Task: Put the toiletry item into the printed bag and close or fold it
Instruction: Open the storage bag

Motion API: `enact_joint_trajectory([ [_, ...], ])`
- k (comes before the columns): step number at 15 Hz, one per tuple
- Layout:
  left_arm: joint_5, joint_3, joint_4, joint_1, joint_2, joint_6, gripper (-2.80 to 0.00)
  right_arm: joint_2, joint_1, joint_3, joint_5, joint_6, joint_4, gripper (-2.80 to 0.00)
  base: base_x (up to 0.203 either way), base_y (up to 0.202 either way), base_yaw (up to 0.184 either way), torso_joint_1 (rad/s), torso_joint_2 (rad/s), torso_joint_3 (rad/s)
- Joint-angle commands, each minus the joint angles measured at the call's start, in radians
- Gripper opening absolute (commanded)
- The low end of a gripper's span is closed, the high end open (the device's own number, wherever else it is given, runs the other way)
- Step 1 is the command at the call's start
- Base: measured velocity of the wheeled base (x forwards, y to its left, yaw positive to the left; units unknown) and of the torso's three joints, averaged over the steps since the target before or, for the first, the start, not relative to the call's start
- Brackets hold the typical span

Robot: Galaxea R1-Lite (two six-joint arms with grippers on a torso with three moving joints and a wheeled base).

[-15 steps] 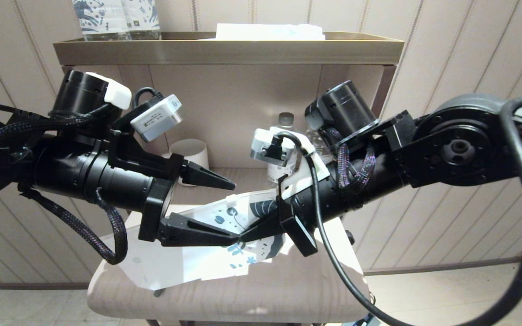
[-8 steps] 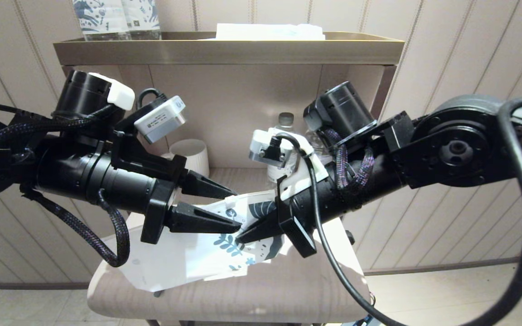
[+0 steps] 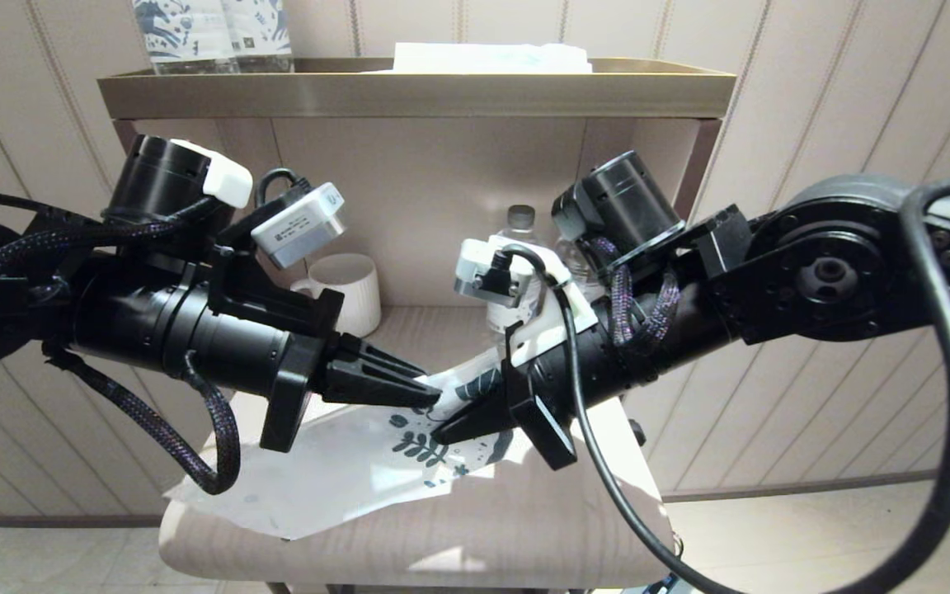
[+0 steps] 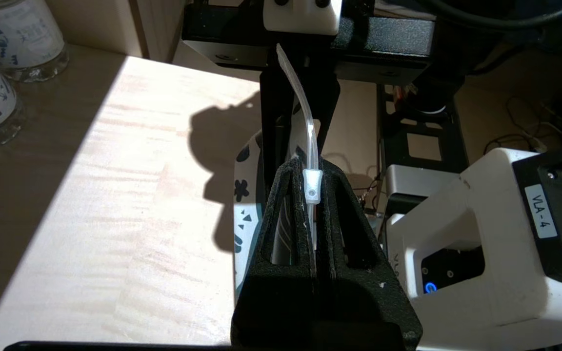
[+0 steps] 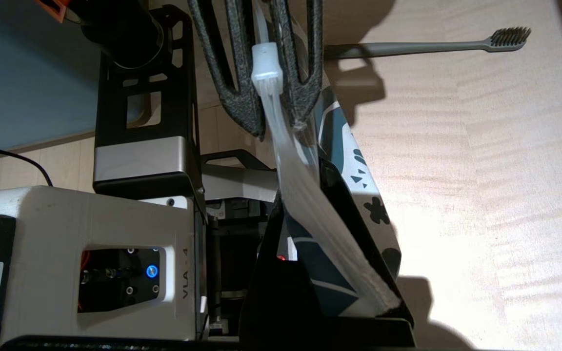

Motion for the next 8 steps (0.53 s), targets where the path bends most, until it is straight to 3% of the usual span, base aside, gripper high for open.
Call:
enact_joint_trajectory([
  [1, 0.009, 0.009, -0.005, -0.005, 0.006, 0.004, -2.80, -0.014, -0.006, 0.009, 0.004, -0.002, 0.002, -2.80, 0.000, 0.000, 0.000, 0.000, 0.00, 0.000],
  [8, 0.026, 0.026, -0.034, -0.009, 0.012, 0.007, -2.80, -0.087, -0.046, 0.074, 0.006, -0.005, -0.004, -2.80, 0.000, 0.000, 0.000, 0.000, 0.00, 0.000],
])
